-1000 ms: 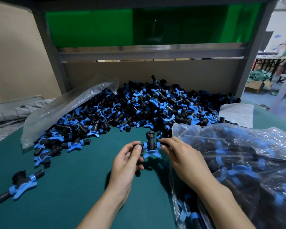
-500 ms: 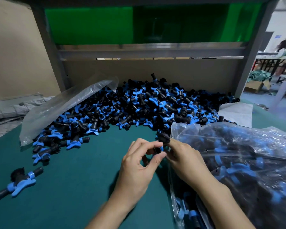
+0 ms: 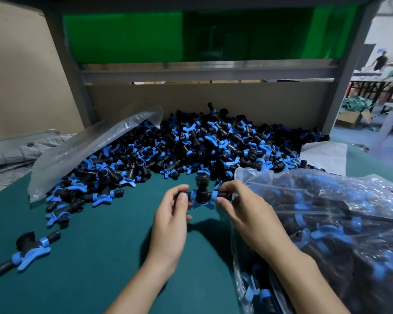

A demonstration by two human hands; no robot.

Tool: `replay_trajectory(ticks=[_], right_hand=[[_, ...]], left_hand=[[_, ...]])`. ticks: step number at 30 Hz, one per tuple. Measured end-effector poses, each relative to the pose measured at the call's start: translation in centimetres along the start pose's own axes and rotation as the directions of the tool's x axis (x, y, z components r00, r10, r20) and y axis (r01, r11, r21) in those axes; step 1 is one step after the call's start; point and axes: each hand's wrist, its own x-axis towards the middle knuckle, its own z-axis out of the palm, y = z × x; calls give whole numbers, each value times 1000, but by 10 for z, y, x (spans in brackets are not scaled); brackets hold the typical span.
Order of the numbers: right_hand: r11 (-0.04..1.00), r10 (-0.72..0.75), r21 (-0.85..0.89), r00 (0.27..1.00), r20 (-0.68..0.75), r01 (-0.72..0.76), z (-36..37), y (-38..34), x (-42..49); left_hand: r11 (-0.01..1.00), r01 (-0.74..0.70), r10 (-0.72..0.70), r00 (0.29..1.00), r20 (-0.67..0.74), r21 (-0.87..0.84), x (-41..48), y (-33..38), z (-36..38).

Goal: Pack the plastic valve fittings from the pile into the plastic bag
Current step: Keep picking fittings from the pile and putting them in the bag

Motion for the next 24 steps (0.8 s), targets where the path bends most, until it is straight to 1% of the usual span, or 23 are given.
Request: replay_trajectory(ticks=[1, 2, 3, 4, 6, 8, 11, 12, 14, 16, 17, 18, 20, 22, 24], right_hand=[[1000, -19, -2, 1000, -17, 19, -1, -3, 0], [999, -44, -18, 999, -31, 43, -1, -6, -1], [997, -68, -33, 997, -43, 66, -2, -8, -1], [996, -86, -42, 995, -52, 84, -3, -10, -1], [993, -108, -46, 992, -64, 106, -3, -12, -1], [992, -121, -33, 990, -77, 118, -4, -12, -2], [994, -106, -4, 988, -113, 106, -6, -15, -1], [994, -105, -32, 984, -144, 101, -7, -16, 0], [982, -113, -172, 967, -230, 74, -11, -20, 2], [950, -93, -311, 947, -307, -8, -15, -25, 0], [924, -71, -379, 946, -315, -56, -17, -28, -1], [884, -26, -453, 957, -290, -114, -18, -31, -3], [782, 113, -590, 977, -180, -199, -18, -36, -7], [717, 184, -666, 977, -106, -207, -17, -37, -10], [706, 195, -682, 978, -69, -189, -20, -34, -11]], left_hand=[[986, 125, -124, 992, 19, -112, 2, 0, 0], [953, 225, -219, 974, 51, -202, 3, 0, 1], [919, 294, -282, 956, 81, -264, 4, 0, 1], [889, 339, -322, 941, 106, -307, 4, -1, 2], [848, 380, -354, 925, 139, -368, 4, -2, 1], [835, 384, -347, 923, 165, -393, 5, -4, 0], [839, 382, -339, 924, 177, -386, 6, -6, 0], [839, 379, -341, 925, 166, -390, 7, -8, -1], [838, 371, -347, 928, 133, -400, 7, -9, -2], [837, 358, -350, 932, 97, -414, 8, -9, -2], [836, 351, -350, 933, 82, -421, 8, -9, -3], [836, 345, -349, 934, 70, -426, 7, -8, -3], [837, 336, -347, 936, 54, -431, 5, -7, -3], [839, 334, -347, 937, 51, -429, 0, -6, -3], [841, 333, -348, 936, 46, -427, -6, -4, -3]])
